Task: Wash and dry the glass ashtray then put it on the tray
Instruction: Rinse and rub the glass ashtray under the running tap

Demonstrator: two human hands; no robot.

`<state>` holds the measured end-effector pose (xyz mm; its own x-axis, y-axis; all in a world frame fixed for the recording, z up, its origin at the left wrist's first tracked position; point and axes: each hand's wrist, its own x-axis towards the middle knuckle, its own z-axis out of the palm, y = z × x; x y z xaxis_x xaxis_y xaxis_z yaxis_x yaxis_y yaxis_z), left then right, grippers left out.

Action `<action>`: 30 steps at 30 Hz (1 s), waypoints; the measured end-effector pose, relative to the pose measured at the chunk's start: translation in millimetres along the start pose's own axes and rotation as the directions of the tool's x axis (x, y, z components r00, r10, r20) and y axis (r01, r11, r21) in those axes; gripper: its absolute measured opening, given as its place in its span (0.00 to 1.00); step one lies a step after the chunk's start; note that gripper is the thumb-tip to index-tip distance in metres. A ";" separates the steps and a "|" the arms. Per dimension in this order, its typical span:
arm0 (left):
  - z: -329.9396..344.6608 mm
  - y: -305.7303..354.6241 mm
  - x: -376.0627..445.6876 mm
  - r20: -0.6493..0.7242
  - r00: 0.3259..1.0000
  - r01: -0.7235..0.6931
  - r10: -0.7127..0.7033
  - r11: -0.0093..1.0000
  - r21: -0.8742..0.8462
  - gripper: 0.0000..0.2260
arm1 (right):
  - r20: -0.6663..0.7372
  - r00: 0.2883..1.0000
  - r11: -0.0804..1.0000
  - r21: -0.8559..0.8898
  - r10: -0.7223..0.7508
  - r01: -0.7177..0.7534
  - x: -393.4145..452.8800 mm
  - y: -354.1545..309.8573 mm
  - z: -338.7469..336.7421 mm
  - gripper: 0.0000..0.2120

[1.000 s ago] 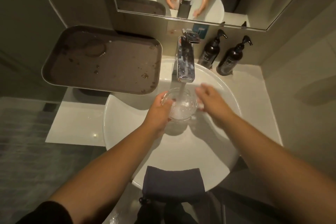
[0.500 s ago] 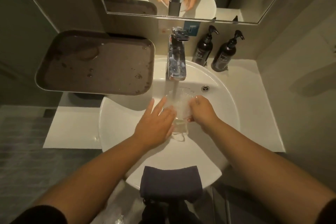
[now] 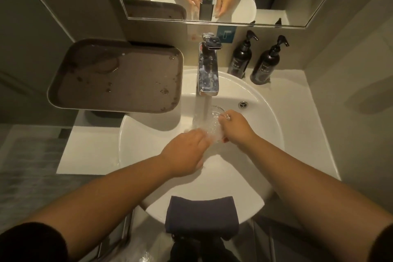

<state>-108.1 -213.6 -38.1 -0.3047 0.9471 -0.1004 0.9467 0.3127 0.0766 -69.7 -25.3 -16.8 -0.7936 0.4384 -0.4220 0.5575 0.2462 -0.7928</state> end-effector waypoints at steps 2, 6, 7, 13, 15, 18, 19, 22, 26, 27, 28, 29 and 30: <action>0.1 -19.0 -0.7 -0.029 0.994 -0.104 0.107 0.989 0.101 0.24 | 0.094 0.994 0.999 -0.005 0.047 -0.047 1.5 2.9 -8.3 0.08; -16.4 -35.2 10.9 -0.093 0.993 0.067 -0.071 0.997 -0.045 0.23 | 0.142 0.986 0.988 0.120 0.082 -0.099 -0.4 4.2 -10.4 0.10; -21.9 -24.8 12.8 -0.059 0.985 0.138 -0.164 0.941 -0.310 0.23 | 0.123 0.989 0.980 0.166 0.087 -0.107 -0.5 3.6 -9.8 0.10; -24.2 18.3 26.9 0.068 0.792 0.364 -0.607 0.381 -0.850 0.27 | 0.134 0.990 0.958 0.274 0.047 -0.083 -11.9 4.8 -2.2 0.12; -20.1 17.4 36.1 0.100 0.688 0.419 -0.719 0.281 -0.863 0.21 | 0.149 0.989 0.972 0.230 0.010 -0.044 -14.5 4.9 -0.1 0.12; -16.3 2.5 43.2 0.302 0.614 0.587 -0.729 0.166 -0.792 0.14 | 0.182 0.983 0.998 0.053 -0.036 0.027 -12.2 5.1 -7.8 0.10; -17.5 -0.4 41.6 0.383 0.618 0.622 -0.687 0.129 -0.772 0.16 | 0.213 0.976 0.999 -0.021 -0.044 0.050 -10.1 4.5 -11.4 0.09; -14.2 0.7 36.5 0.341 0.680 0.628 -0.649 0.276 -0.728 0.18 | 0.290 0.956 0.985 -0.148 -0.041 0.088 -5.5 0.2 -18.6 0.08; -15.5 3.2 41.6 0.195 0.733 0.567 -0.652 0.427 -0.704 0.10 | 0.411 0.909 0.979 -0.155 -0.061 0.135 -3.4 -2.8 -16.0 0.08; -16.4 3.5 43.0 0.188 0.680 0.585 -0.709 0.370 -0.722 0.10 | 0.332 0.939 0.989 -0.078 -0.091 0.124 -4.2 -2.2 -9.7 0.07; -15.3 4.8 45.1 0.197 0.593 0.590 -0.781 0.254 -0.767 0.11 | 0.194 0.975 0.994 0.011 -0.111 0.111 -5.9 -2.5 -1.7 0.07; -15.4 8.2 47.3 0.235 0.499 0.560 -0.834 0.104 -0.822 0.11 | 0.034 0.994 0.990 0.097 -0.103 0.099 -7.1 -2.2 7.6 0.07; -15.2 12.9 48.4 0.281 0.436 0.492 -0.855 -0.035 -0.870 0.10 | -0.091 0.994 0.984 0.161 -0.067 0.081 -8.1 -1.2 16.9 0.07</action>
<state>-112.2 -162.6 -26.9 -0.9129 0.1259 -0.3883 -0.2735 0.5177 0.8107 -68.1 -43.7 -19.8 -0.8034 0.4981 -0.3264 0.4453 0.1386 -0.8846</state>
